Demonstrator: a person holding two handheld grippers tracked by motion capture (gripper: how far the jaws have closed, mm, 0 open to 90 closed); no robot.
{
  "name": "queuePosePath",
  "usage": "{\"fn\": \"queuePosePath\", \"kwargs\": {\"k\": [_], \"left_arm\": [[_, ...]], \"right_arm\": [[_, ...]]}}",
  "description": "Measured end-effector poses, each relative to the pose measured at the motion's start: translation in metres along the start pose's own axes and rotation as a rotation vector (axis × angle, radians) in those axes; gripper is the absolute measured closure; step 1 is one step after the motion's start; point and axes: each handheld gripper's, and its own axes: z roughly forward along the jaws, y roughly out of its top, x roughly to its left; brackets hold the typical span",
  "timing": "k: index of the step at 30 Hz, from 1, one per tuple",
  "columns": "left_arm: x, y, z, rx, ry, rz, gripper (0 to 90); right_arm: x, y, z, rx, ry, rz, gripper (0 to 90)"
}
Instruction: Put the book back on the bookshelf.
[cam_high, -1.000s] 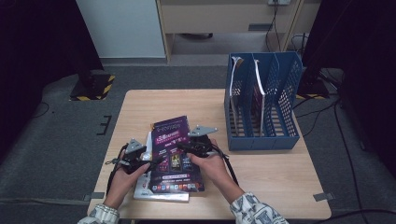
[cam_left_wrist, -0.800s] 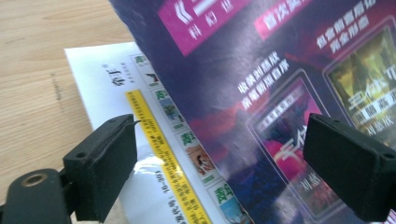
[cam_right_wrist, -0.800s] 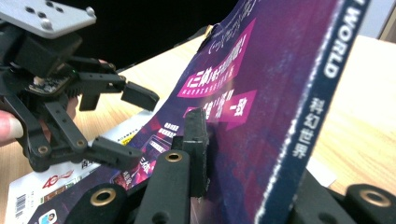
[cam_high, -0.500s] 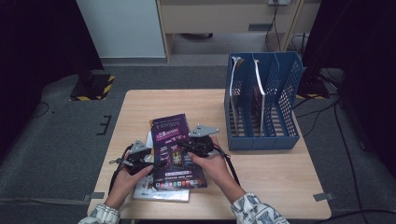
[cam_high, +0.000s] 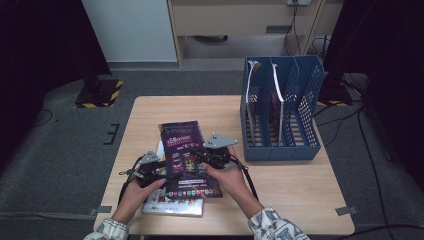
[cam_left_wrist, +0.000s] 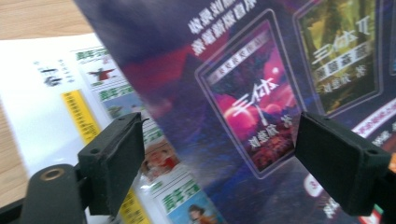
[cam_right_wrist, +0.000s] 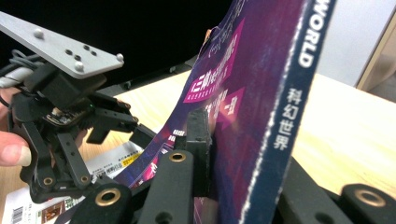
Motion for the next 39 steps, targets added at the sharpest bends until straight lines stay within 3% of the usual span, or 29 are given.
{"fn": "queuePosePath", "kwargs": {"k": [5,9,16,21,26,32,35,39], "left_arm": [[0.000,0.000,0.000,0.000,-0.060,-0.004,22.1],[0.002,0.001,-0.002,-0.002,-0.067,-0.018,26.9],[0.009,0.006,-0.013,-0.036,-0.079,-0.064,52.3],[0.009,0.008,-0.015,-0.050,-0.078,-0.069,63.5],[0.004,0.011,-0.016,-0.040,-0.050,-0.043,65.9],[0.001,0.013,-0.017,-0.045,-0.041,-0.024,68.4],[-0.002,0.017,-0.018,-0.045,-0.029,0.003,68.9],[-0.002,0.017,-0.018,-0.047,-0.029,0.001,69.3]], "right_arm": [[0.001,0.003,-0.002,-0.020,0.000,-0.004,80.9],[0.003,0.004,-0.003,-0.025,-0.002,-0.011,81.1],[-0.001,0.002,-0.004,-0.043,0.013,0.003,81.7],[-0.004,0.002,-0.006,-0.047,0.014,0.011,81.7],[-0.009,0.002,-0.006,-0.018,0.004,0.032,81.0],[-0.014,0.005,-0.007,0.008,0.033,0.056,77.7],[-0.013,0.006,-0.007,0.015,0.027,0.045,75.9],[-0.014,0.006,-0.006,0.023,0.023,0.026,77.5]]}}
